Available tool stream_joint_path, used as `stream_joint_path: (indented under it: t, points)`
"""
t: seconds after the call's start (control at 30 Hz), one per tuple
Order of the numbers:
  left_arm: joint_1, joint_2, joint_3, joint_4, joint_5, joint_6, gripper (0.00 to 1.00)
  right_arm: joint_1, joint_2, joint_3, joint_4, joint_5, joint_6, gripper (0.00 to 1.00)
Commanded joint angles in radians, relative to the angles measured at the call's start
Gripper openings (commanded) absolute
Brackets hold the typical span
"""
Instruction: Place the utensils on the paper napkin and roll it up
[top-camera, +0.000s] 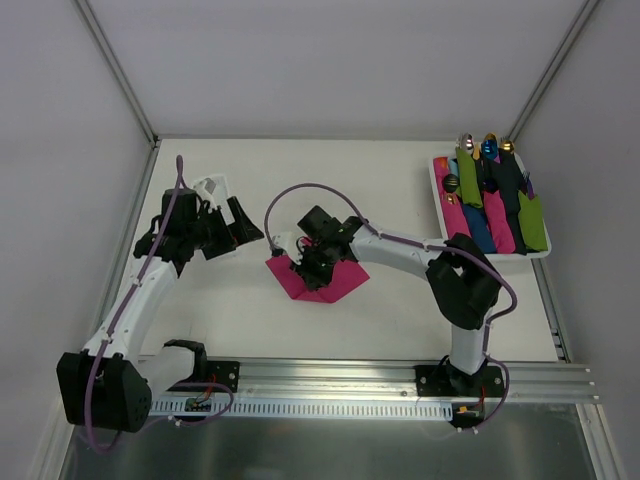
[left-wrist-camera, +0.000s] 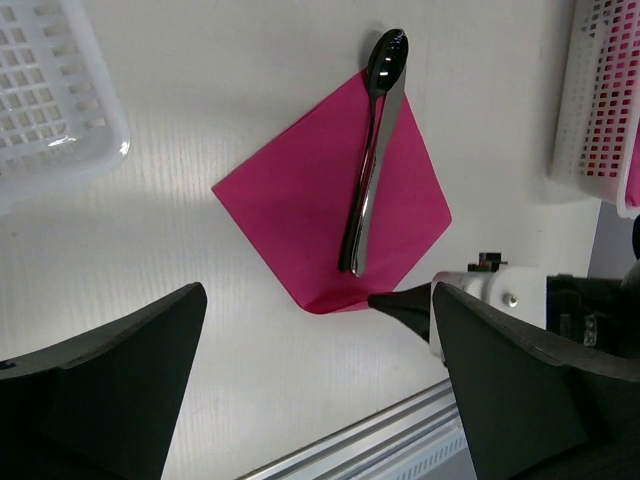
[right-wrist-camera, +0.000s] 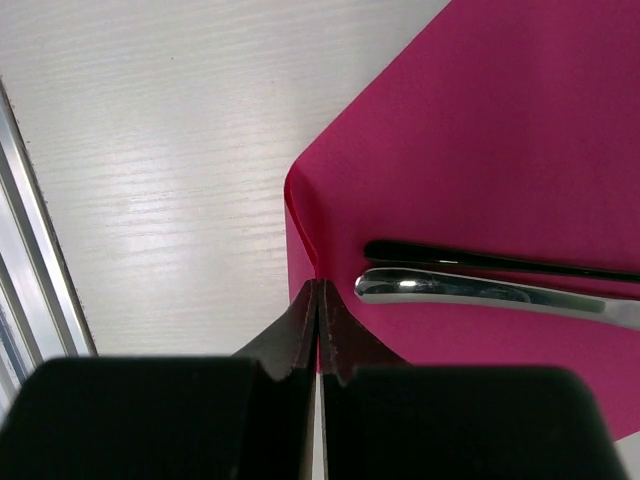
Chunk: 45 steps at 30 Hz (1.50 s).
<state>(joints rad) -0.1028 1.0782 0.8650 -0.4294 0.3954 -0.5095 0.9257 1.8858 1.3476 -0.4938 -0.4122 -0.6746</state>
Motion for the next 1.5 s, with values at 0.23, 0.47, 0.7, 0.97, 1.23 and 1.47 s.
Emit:
stream_joint_path:
  t: [0.23, 0.47, 0.7, 0.97, 1.23, 1.47]
  points:
    - [0.006, -0.093, -0.227, 0.271, 0.094, -0.086, 0.78, -0.094, 0.098, 0.125, -0.08, -0.118, -0.123, 0.0]
    - [-0.023, -0.051, -0.299, 0.391, 0.125, -0.124, 0.55, -0.139, 0.118, 0.157, -0.077, -0.148, -0.132, 0.0]
    - [-0.106, -0.014, -0.331, 0.455, 0.071, -0.144, 0.43, -0.163, 0.141, 0.196, -0.078, -0.149, -0.132, 0.0]
    - [-0.219, 0.089, -0.333, 0.529, 0.034, -0.179, 0.33, -0.177, 0.173, 0.226, -0.08, -0.142, -0.14, 0.0]
    - [-0.288, 0.183, -0.323, 0.606, 0.026, -0.213, 0.25, -0.192, 0.197, 0.229, -0.075, -0.145, -0.126, 0.0]
    - [-0.337, 0.27, -0.33, 0.695, 0.039, -0.257, 0.17, -0.203, 0.214, 0.249, -0.072, -0.143, -0.117, 0.0]
